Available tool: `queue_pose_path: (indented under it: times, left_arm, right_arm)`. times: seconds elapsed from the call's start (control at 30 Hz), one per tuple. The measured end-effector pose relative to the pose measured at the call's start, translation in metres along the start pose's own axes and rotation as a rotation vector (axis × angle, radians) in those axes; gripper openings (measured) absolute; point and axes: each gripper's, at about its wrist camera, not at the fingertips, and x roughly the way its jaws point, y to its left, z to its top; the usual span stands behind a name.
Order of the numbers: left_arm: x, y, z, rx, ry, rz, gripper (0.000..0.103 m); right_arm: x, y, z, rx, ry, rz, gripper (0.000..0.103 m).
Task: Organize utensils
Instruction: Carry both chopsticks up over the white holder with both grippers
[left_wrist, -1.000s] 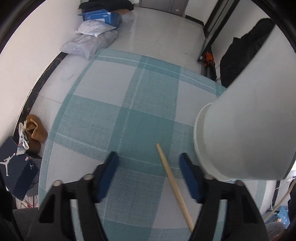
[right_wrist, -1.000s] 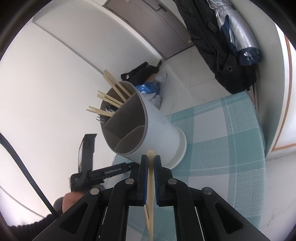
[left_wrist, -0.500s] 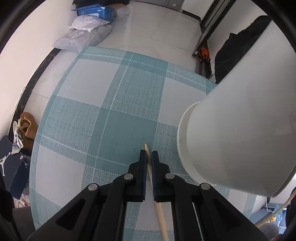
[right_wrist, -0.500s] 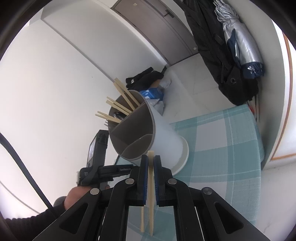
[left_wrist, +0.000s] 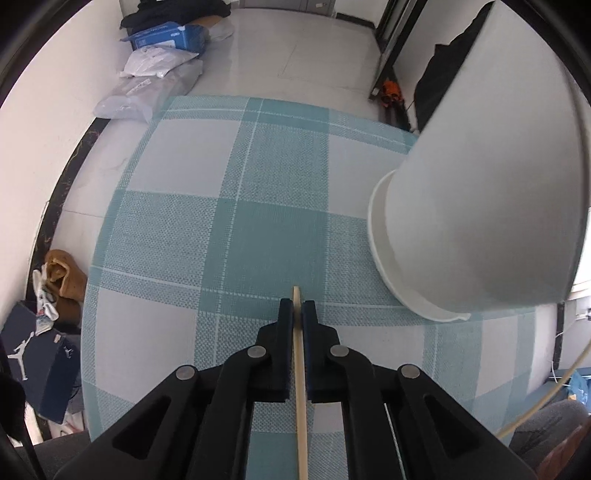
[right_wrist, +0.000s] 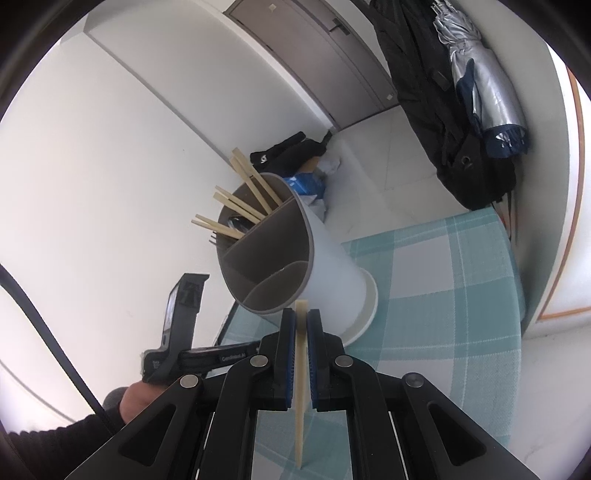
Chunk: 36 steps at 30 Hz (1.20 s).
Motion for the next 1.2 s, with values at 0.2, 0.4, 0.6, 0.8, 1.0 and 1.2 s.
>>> queue_pose_path:
  times: [0.2, 0.4, 0.6, 0.8, 1.0, 1.2]
  left_arm:
    - [0.001, -0.017, 0.0, 0.07, 0.006, 0.008, 0.029]
    - [-0.002, -0.026, -0.005, 0.1, -0.045, 0.08, 0.004]
    - [-0.006, -0.02, -0.009, 0.071, -0.071, 0.044, 0.001]
    - [-0.05, -0.004, -0.022, -0.021, -0.227, -0.056, 0.001]
    - [-0.109, 0.003, -0.048, -0.044, -0.438, -0.148, 0.001]
    - [-0.142, -0.001, -0.066, -0.03, -0.532, -0.226, 0.0]
  right_arm:
    - [0.002, 0.001, -0.001, -0.008, 0.001, -0.014, 0.006]
    - [0.002, -0.001, -0.001, -0.009, 0.002, -0.027, 0.006]
    - [0.001, 0.002, -0.003, -0.031, -0.004, -0.046, 0.006]
    - [-0.006, 0.013, -0.006, -0.084, -0.032, -0.069, 0.005]
    - [-0.014, 0.032, -0.015, -0.149, -0.066, -0.114, 0.005]
    - [-0.02, 0.045, -0.024, -0.19, -0.095, -0.163, 0.005]
